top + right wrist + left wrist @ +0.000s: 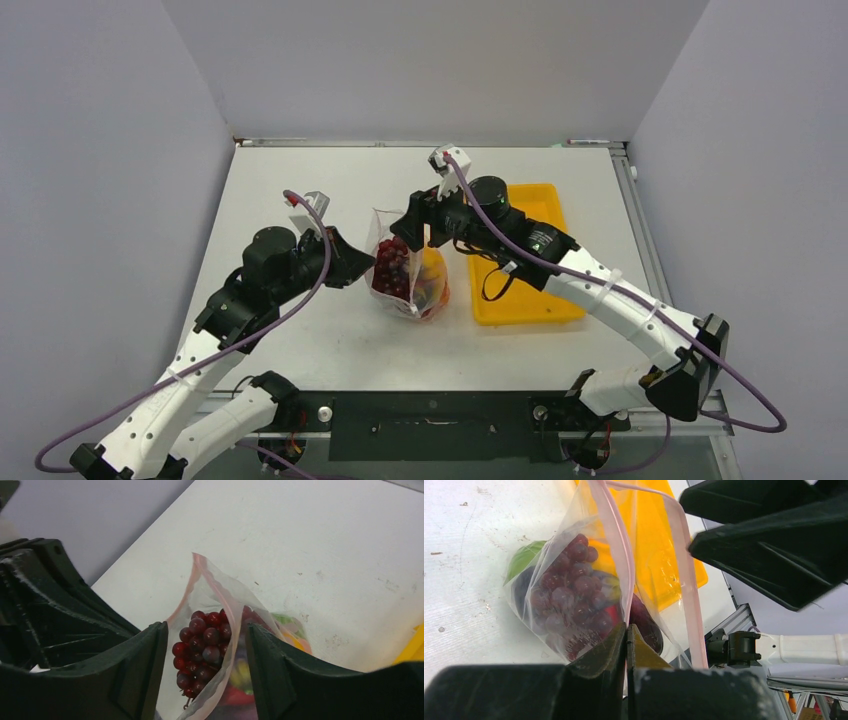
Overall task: Place the food in the zip-top bag and seal the zipper
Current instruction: Adjust the zipper food storage bag at the center of the board.
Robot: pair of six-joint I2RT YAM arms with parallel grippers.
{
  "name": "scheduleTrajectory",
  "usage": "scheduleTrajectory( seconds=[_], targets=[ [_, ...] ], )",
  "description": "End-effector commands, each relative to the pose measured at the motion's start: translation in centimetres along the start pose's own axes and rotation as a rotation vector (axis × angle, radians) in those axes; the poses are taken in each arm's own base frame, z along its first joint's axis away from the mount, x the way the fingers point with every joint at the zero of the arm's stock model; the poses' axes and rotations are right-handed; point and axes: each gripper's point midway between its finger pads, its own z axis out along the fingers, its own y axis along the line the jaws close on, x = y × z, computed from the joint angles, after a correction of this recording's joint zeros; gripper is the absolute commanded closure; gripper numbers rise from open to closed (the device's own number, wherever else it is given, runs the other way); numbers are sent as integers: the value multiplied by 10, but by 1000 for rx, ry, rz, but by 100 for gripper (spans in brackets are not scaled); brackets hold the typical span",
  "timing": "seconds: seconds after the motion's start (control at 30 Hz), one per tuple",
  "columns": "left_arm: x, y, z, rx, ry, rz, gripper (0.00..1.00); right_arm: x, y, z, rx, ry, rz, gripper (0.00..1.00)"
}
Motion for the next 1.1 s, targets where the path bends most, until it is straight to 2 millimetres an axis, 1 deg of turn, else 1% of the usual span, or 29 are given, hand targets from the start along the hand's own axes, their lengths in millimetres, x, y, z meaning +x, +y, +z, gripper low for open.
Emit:
scheduleTrajectory(
  seconds=[0.0, 0.13, 0.2, 0.43, 0.63, 0.73, 0.87, 1.07],
  targets=[
    [-19, -20, -7, 73, -67, 1, 100, -39, 31, -35, -85, -145, -40, 39],
    [-20, -21, -8, 71, -74, -1, 100, -31, 44, -49, -113, -137, -71, 34],
    [-20, -20, -7, 68, -75, -3, 100, -25, 46, -57, -112, -137, -82, 33],
    [-23, -20, -8, 64, -84, -5, 100, -5, 48, -80, -126, -128, -113, 32],
    [-23, -17, -10, 47, -94, -4, 100, 22, 51, -94, -157, -73, -146, 32],
    [-24, -16, -11, 44, -102, -1, 100, 38, 52, -99, -170, -43, -154, 32],
    [-24, -14, -11, 39, -102, -2, 100, 55, 62, -106, -210, -18, -166, 32],
    [-23, -13, -10, 38, -101, -4, 100, 76, 69, -107, -175, 2, -203, 32]
  ],
)
